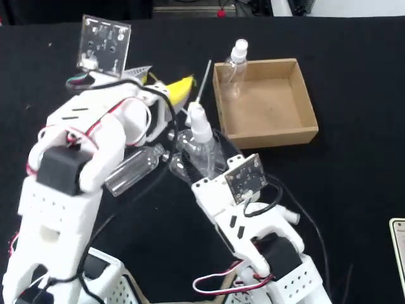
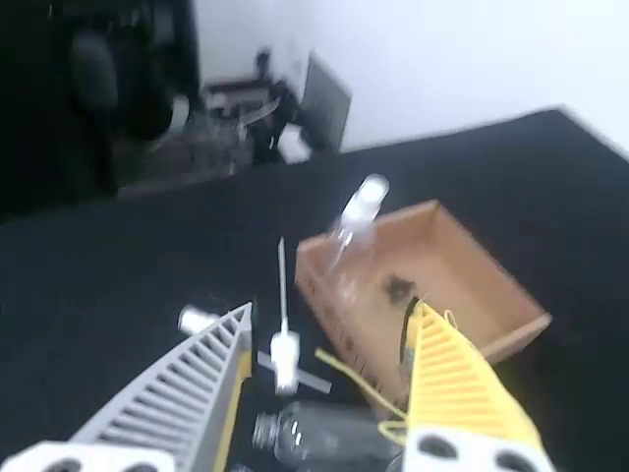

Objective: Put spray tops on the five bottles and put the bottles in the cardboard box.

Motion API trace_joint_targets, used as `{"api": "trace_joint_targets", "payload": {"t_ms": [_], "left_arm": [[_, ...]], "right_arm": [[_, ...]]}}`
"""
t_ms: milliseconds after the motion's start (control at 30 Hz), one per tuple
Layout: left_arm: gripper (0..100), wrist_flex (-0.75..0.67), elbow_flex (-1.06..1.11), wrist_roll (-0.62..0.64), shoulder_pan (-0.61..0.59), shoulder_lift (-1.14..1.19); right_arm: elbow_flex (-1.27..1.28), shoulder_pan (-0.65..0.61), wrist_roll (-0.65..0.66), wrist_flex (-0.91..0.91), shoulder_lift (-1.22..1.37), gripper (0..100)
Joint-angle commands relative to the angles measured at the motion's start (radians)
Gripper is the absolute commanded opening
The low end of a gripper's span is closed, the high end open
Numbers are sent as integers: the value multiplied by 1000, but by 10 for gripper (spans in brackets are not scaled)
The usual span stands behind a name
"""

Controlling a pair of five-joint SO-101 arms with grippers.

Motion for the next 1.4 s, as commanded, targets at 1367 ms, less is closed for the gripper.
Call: {"api": "trace_joint_targets", "payload": {"t_ms": [1367], "left_arm": [[242,23,512,-9,-377,8]], "right_arm": [[-341,884,209,279,208,187]]}}
